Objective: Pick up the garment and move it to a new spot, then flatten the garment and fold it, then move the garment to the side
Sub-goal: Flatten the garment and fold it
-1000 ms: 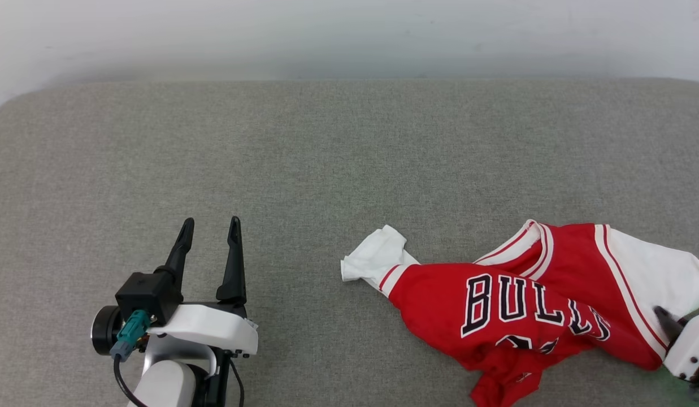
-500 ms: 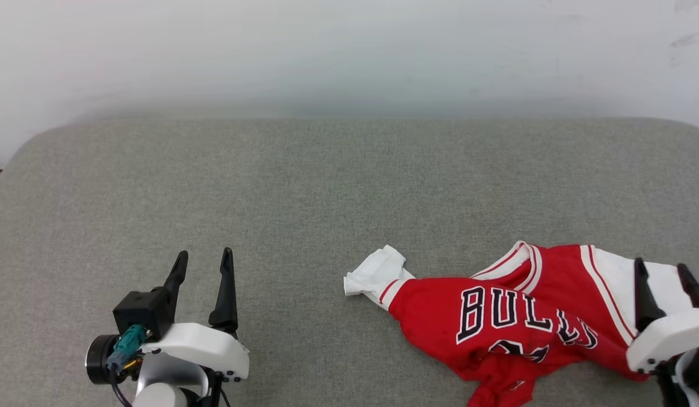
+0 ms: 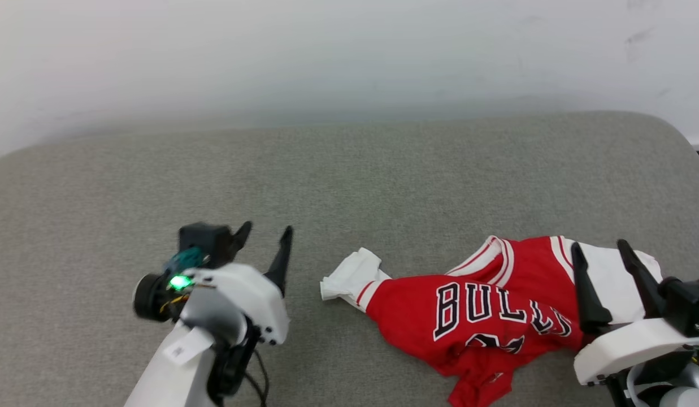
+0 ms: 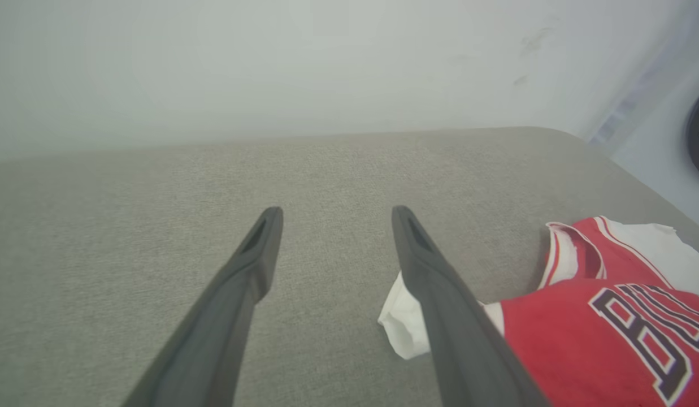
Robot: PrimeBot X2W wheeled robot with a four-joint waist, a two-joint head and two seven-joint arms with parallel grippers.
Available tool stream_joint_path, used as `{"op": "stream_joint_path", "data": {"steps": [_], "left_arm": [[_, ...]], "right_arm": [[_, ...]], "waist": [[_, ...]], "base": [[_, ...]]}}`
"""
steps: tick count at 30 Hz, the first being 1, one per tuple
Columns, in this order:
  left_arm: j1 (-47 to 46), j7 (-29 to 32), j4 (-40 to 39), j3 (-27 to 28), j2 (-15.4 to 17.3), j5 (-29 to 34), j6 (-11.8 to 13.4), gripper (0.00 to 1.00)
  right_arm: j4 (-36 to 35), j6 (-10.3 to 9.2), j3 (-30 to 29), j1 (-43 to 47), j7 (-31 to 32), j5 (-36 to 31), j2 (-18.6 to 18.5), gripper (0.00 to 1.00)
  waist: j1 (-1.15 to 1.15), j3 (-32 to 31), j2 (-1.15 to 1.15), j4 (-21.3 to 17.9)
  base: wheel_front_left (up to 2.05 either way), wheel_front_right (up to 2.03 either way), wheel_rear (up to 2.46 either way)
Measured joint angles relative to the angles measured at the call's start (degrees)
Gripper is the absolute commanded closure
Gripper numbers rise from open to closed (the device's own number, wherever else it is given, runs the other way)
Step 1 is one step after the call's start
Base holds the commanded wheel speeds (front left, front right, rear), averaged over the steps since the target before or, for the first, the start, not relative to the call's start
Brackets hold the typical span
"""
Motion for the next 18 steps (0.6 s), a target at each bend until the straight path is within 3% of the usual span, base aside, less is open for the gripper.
{"op": "stream_joint_path", "data": {"steps": [10,18], "left_arm": [[-13.74,13.78,11.29,-11.29,-1.47,2.07,-7.47,0.00],[-21.15,23.53,22.95,-18.25,-0.58,2.90,-9.32,0.00]], "right_arm": [[-4.61,0.00,5.32,-0.04,0.86,2.44,0.18,0.00],[-3.94,0.00,6.11,-1.26,0.31,4.75,0.18,0.00]], "waist": [[0.01,4.89,0.00,-4.11],[0.01,8.90,0.00,-7.25]], "base": [[0.00,0.00,0.00],[0.00,0.00,0.00]]}}
